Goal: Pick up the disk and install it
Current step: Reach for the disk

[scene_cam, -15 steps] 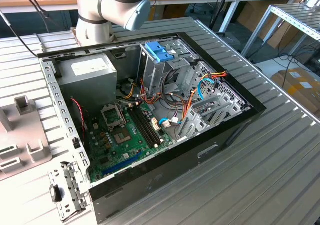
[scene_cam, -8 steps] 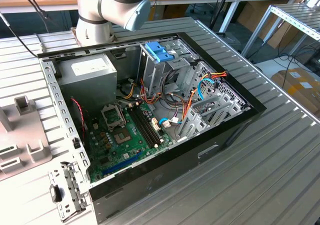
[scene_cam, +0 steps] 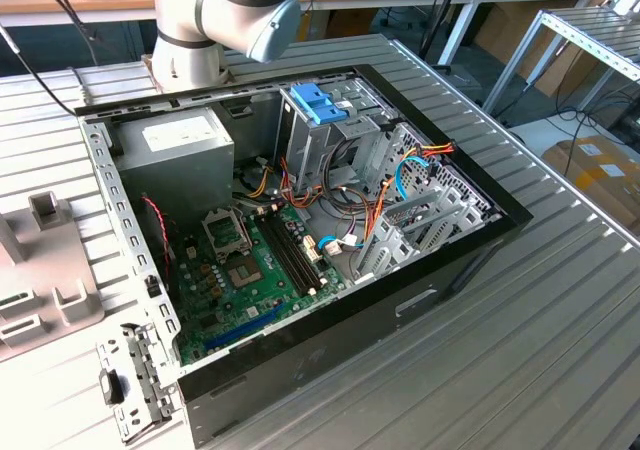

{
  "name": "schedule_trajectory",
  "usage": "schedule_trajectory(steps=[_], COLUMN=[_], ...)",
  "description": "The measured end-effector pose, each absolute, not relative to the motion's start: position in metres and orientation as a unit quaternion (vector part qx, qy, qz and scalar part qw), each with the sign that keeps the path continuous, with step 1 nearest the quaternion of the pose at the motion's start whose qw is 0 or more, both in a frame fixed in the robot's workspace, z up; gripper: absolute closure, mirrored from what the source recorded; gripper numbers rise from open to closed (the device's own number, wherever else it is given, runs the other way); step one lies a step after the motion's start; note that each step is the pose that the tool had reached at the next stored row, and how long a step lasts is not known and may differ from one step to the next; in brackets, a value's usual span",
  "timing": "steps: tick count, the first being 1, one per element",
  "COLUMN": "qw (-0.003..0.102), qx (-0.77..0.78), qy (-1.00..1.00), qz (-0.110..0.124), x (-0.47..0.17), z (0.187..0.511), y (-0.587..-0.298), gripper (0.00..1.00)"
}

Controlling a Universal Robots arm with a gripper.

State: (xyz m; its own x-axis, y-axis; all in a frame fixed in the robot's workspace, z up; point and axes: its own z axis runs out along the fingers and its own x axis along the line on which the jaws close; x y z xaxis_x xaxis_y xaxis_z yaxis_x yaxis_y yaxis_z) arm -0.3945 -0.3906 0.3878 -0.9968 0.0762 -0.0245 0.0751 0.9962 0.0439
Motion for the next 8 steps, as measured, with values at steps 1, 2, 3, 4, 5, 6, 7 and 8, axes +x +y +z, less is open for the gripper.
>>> schedule_trajectory(steps=[1,2,3,4,5,6,7,8], qw=[0.013,0.013,0.013,0.013,0.013,0.013,0.013,0.013], qx=[0.038,0.038,0.038,0.038,0.038,0.038,0.038,0.038], qy=[0.999,0.999,0.999,0.999,0.999,0.999,0.999,0.999], qz=[0.021,0.021,0.022,0.021,0.021,0.021,0.021,0.021], x=[-0.3947,-0.3949,-0.3952,-0.3954,-0.3956,-0.3960,-0.3964,-0.3967], z=[0.3875,0.3873,0.3871,0.3869,0.3868,0.3865,0.3861,0.3859], y=[-0.3896,-0.3889,-0.3885,-0.3880,-0.3875,-0.3866,-0.3857,-0.3852], gripper=[0.89,0.89,0.89,0.89,0.89,0.89,0.89,0.89])
